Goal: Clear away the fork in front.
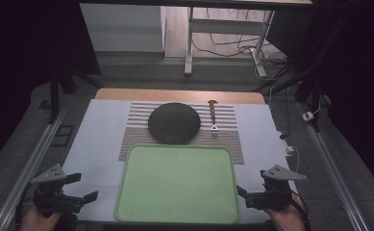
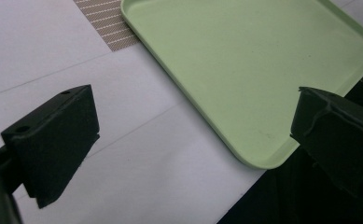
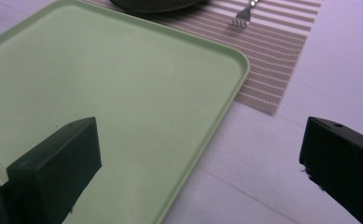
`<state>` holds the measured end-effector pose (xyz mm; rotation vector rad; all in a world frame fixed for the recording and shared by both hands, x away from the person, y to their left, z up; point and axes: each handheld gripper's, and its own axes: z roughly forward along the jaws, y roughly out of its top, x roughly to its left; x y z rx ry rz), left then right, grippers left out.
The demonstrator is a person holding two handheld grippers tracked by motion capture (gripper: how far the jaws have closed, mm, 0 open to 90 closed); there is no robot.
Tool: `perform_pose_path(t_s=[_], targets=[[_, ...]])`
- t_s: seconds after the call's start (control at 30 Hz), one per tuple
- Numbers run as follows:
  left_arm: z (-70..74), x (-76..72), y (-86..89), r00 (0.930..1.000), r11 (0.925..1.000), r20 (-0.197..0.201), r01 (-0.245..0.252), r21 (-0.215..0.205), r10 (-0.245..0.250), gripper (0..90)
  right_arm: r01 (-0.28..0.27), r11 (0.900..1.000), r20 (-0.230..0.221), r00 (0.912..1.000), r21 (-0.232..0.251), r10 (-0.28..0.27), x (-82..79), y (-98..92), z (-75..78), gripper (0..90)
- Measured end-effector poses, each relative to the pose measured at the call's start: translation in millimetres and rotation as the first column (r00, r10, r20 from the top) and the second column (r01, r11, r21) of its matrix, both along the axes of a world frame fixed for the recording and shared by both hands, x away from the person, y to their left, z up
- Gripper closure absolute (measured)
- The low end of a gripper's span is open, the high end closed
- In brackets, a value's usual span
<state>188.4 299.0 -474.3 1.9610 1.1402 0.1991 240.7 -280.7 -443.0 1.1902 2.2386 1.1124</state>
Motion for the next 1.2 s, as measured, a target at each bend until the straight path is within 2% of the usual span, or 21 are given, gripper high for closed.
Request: perform_pose_path(t_s=[0.07,0.4,0.57,0.8,0.9,1.2], targets=[[-0.1,-0.1,0.3,0.9999,1.0,-0.011,0.003,-0.007,-0.003,0.7,-0.012,1.0,0.01,0.9999,-0.006,0.012,1.7,1.6,0.3,0.0],[0.1,-0.4,-0.2,1.0,1.0,-0.007,0.001,-0.001,-0.001,0.3,-0.013,1.0,0.017,0.9998,0.004,0.013,11.8,6.1,1.4,0.0],[0.0,-0.4,0.2,1.0,1.0,-0.008,-0.002,-0.006,0.002,0.1,-0.022,1.0,-0.014,0.9996,0.006,0.022,20.3,10.9,-1.4,0.0],[0.1,-0.2,0.9,1.0,1.0,-0.01,-0.002,-0.009,0.001,0.0,-0.041,0.999,-0.002,0.9991,-0.009,0.041,28.8,17.6,-1.0,0.0],[0.0,-0.2,0.5,1.0,1.0,-0.009,-0.001,-0.009,0.001,0.0,-0.052,0.999,0.01,0.9986,0.002,0.052,32.4,21.4,0.4,0.0],[-0.1,0.1,0.5,1.0,1.0,-0.009,-0.002,-0.006,0.002,0.0,-0.075,0.997,0.003,0.9972,-0.025,0.075,50.2,31.9,-2.1,0.0]])
